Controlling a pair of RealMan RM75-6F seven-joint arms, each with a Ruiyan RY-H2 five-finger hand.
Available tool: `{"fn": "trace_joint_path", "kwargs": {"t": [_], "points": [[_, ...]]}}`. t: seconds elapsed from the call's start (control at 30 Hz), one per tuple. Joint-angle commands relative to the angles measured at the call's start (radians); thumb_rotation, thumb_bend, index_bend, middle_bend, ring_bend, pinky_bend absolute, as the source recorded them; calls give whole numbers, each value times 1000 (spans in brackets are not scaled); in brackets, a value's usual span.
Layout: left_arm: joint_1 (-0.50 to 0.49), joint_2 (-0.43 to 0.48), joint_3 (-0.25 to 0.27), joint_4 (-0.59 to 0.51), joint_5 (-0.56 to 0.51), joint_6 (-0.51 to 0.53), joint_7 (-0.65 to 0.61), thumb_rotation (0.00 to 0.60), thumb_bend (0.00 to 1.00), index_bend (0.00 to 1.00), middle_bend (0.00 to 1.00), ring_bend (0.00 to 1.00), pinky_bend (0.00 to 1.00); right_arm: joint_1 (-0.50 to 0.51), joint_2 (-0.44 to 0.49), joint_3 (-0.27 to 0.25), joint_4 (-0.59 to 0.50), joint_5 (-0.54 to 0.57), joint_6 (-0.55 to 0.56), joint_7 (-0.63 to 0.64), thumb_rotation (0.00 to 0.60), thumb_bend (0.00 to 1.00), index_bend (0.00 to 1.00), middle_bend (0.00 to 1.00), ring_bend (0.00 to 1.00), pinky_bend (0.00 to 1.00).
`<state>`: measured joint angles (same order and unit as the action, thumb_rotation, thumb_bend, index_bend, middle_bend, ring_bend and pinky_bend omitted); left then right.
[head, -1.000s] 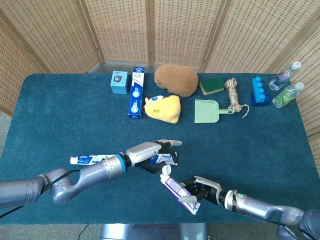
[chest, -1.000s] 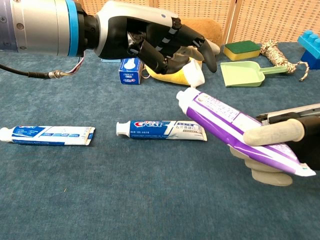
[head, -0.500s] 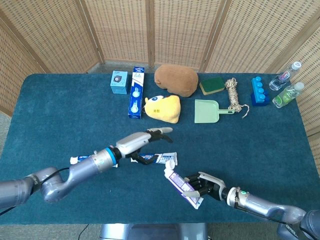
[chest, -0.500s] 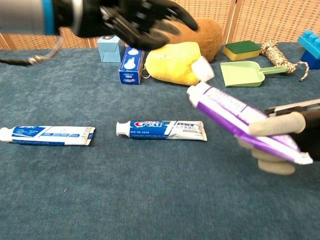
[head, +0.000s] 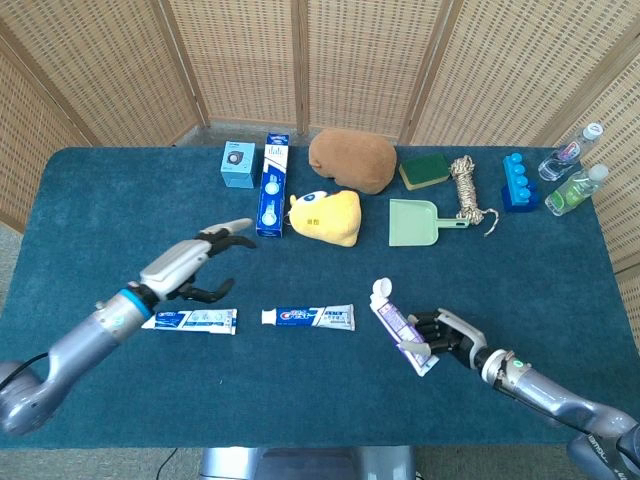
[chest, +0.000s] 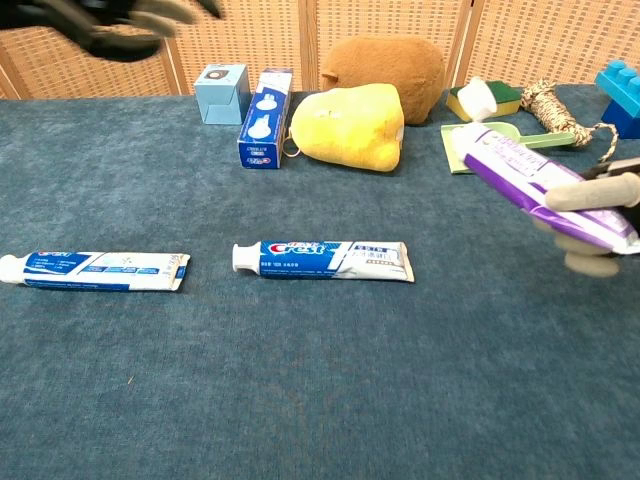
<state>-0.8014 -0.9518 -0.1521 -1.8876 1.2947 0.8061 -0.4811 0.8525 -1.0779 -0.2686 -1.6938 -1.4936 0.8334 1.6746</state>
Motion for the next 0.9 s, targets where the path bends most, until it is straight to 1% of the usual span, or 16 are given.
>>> {"fn": "trace_joint_path", "kwargs": {"t": [0.03, 0.13, 0.2, 0.3, 0.4, 0.57, 0.7, 0.73, 0.77, 0.83, 0.87, 0.9], "points": [[53, 53, 27, -42, -15, 48, 53, 600, 469, 190, 14, 0, 0, -35, 10, 48, 22, 103, -37, -133, 600, 516, 939, 723, 708, 649], [94, 90, 43, -73, -22, 80, 78, 600, 469, 191, 14, 0, 0, -54, 5, 72, 36, 159, -51, -218, 600, 509, 936, 721, 702, 604], [139, 123, 59, -96, -26, 120, 92, 600, 469, 191, 14, 0, 0, -66, 1, 87, 56, 200, -61, -303, 600, 503, 931, 718, 690, 595], [190, 156, 74, -123, -23, 169, 104, 600, 470, 191, 18, 0, 0, -86, 0, 113, 59, 244, -71, -374, 600, 505, 921, 709, 670, 565], [227, 176, 84, -139, -19, 197, 110, 600, 469, 194, 19, 0, 0, -104, 1, 132, 74, 268, -79, -428, 600, 512, 910, 700, 656, 509], [282, 194, 100, -153, -17, 240, 120, 600, 469, 196, 19, 0, 0, -127, -4, 150, 108, 330, -98, -562, 600, 515, 907, 692, 642, 472], [321, 203, 108, -155, -24, 263, 120, 600, 469, 195, 19, 0, 0, -149, -4, 164, 137, 363, -116, -651, 600, 513, 889, 677, 613, 416], [329, 204, 107, -156, -23, 269, 120, 600, 469, 195, 19, 0, 0, -157, -7, 172, 142, 373, -111, -680, 600, 512, 872, 667, 600, 389], [333, 204, 106, -156, -23, 272, 119, 600, 470, 195, 19, 0, 0, -162, -7, 175, 143, 377, -107, -694, 600, 511, 835, 645, 571, 339], [344, 203, 103, -156, -24, 279, 119, 600, 470, 196, 19, 0, 0, -180, -11, 189, 153, 388, -81, -750, 600, 489, 724, 567, 475, 258], [351, 200, 103, -156, -24, 283, 120, 600, 470, 196, 19, 0, 0, -194, -15, 196, 164, 392, -50, -793, 600, 478, 683, 533, 435, 245], [354, 197, 102, -155, -23, 284, 121, 600, 470, 196, 18, 0, 0, -204, -20, 203, 166, 395, -31, -816, 590, 462, 622, 479, 375, 234]]}}
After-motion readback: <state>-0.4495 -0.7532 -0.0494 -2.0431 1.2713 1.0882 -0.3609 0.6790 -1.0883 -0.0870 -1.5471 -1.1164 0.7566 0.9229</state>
